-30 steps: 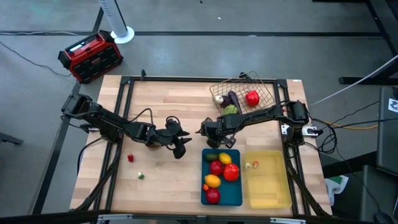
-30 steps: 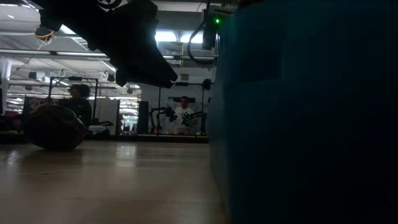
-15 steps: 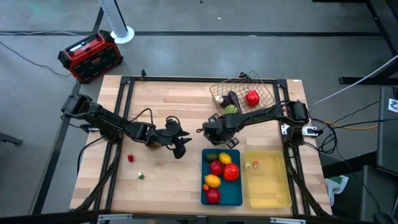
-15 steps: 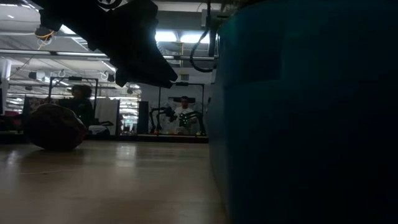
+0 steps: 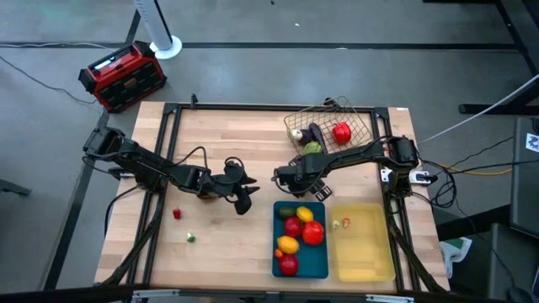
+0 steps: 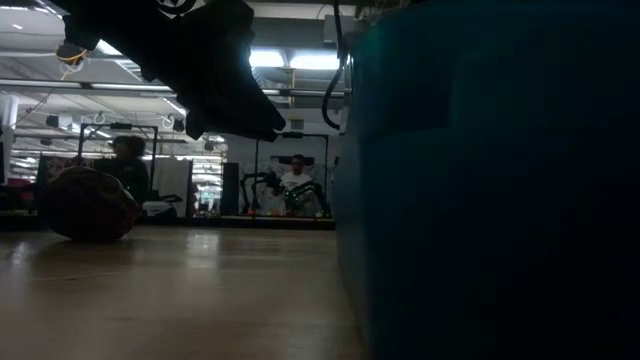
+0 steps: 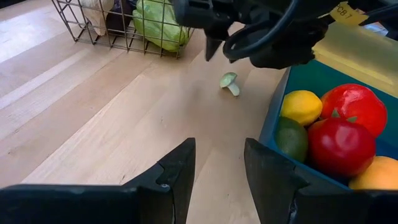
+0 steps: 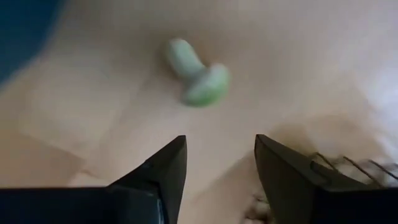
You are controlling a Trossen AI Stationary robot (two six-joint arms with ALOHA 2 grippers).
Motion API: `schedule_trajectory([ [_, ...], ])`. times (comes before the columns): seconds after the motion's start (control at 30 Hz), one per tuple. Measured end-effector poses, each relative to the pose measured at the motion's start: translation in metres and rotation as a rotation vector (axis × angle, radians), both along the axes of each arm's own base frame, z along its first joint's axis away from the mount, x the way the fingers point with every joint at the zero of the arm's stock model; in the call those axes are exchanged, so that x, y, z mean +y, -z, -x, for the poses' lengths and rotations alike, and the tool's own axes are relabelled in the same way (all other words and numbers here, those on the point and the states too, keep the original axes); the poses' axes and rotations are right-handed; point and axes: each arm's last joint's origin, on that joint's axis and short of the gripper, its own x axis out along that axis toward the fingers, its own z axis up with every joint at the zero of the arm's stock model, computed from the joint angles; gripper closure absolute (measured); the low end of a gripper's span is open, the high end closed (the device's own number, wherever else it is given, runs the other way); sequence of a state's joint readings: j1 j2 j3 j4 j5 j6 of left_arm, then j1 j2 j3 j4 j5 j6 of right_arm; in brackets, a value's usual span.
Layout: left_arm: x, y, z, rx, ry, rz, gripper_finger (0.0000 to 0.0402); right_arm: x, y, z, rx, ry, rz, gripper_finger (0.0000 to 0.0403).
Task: Sort produce into baskets
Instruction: Put the top green mushroom into the yellow bin
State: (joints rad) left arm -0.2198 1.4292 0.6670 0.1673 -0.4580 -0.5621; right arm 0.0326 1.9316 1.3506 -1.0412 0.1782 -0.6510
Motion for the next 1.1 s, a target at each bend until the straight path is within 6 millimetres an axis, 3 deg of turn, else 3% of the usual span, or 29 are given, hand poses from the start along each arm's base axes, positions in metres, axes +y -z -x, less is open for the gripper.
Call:
schedule_trajectory([
  [0.2,0.0,0.0,0.0,0.0,0.0,0.0,0.0268,0.005,0.0,0.0,-0.002,0.007,-0.167,0.022],
  [0.5,0.0,0.0,0.0,-0.003,-0.006,0.01,0.0268,0.005,0.001,-0.009,-0.084,0.0,-0.172,0.0219],
  [0.7,0.0,0.0,0.0,-0.003,-0.007,0.011,0.0268,0.005,0.015,-0.009,-0.018,0.002,-0.172,0.0221],
  [0.83,0.0,0.0,0.0,-0.003,-0.007,0.011,0.0268,0.005,0.019,-0.009,-0.01,-0.001,-0.171,0.0247],
  [1.1,0.0,0.0,0.0,-0.003,-0.006,0.011,0.0268,0.004,0.018,-0.009,-0.012,-0.006,-0.101,0.0339],
])
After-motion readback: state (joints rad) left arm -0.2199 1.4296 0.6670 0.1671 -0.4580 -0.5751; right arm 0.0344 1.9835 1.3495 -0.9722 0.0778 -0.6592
